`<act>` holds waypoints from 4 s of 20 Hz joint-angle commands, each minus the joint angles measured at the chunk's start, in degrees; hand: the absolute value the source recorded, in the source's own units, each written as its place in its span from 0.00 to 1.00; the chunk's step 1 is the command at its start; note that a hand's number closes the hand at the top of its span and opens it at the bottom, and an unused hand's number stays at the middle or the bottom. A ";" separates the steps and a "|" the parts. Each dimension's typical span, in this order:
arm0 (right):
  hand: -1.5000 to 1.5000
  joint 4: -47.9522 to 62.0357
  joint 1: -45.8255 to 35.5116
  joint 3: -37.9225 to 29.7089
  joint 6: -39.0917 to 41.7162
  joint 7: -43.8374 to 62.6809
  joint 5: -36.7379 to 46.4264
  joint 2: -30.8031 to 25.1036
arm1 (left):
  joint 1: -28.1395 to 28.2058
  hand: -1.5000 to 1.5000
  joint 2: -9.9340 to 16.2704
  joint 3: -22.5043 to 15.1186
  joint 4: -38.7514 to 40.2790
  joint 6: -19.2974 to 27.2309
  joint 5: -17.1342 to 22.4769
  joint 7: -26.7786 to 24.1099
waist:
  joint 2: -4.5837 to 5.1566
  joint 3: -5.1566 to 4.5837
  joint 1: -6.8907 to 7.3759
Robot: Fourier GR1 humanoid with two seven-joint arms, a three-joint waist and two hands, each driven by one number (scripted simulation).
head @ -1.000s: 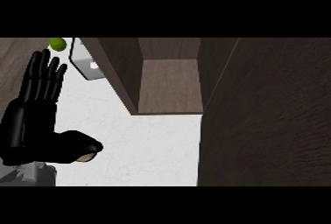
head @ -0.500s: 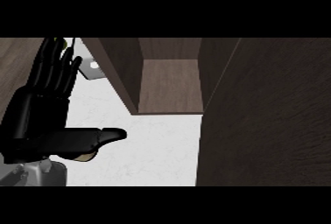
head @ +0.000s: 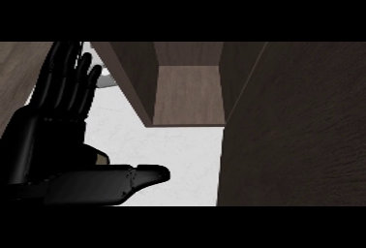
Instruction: Pick up the wine, place it into the cabinet and close the cabinet
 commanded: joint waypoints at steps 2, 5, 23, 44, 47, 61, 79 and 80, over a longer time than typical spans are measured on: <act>0.00 -13.08 0.02 0.55 -3.27 9.09 -2.96 -0.18 | -3.41 0.00 -0.07 -1.11 -3.32 2.12 -2.99 8.11 | -0.05 -0.03 0.16; 0.00 -11.88 2.12 -0.30 -2.33 6.18 -3.14 -0.49 | -6.85 0.00 -0.07 -6.63 -4.37 6.56 -9.85 14.22 | -0.23 0.06 0.01; 0.00 -15.74 -2.79 2.81 -5.86 14.47 0.12 -0.89 | -2.73 0.00 0.67 -3.21 -10.25 2.47 -17.06 19.05 | -0.05 -0.05 0.29; 0.00 -15.78 -2.98 2.77 -6.67 15.20 -0.63 -0.72 | 8.56 0.00 12.47 21.79 -10.89 -5.31 4.23 8.59 | 0.05 -0.11 -0.04; 0.00 -16.74 -6.16 5.67 -8.76 18.95 1.96 0.11 | 11.25 0.00 11.93 22.38 -10.75 -6.04 6.17 8.00 | 0.01 -0.13 0.05; 0.00 -15.51 -1.85 3.01 -6.10 12.33 -1.24 -1.14 | 27.90 0.00 5.41 27.24 3.05 -14.81 16.06 -17.18 | 0.08 -0.12 -0.38; 0.00 -18.18 -3.17 6.83 -8.98 16.78 1.93 -1.73 | 27.43 0.00 4.50 30.60 25.97 -18.81 14.39 -36.18 | 0.09 -0.13 -0.72; 0.00 -20.55 0.70 6.86 -8.14 15.58 1.54 -2.75 | 30.09 0.00 6.00 32.29 21.36 -20.29 17.50 -31.72 | -0.15 -0.05 -0.63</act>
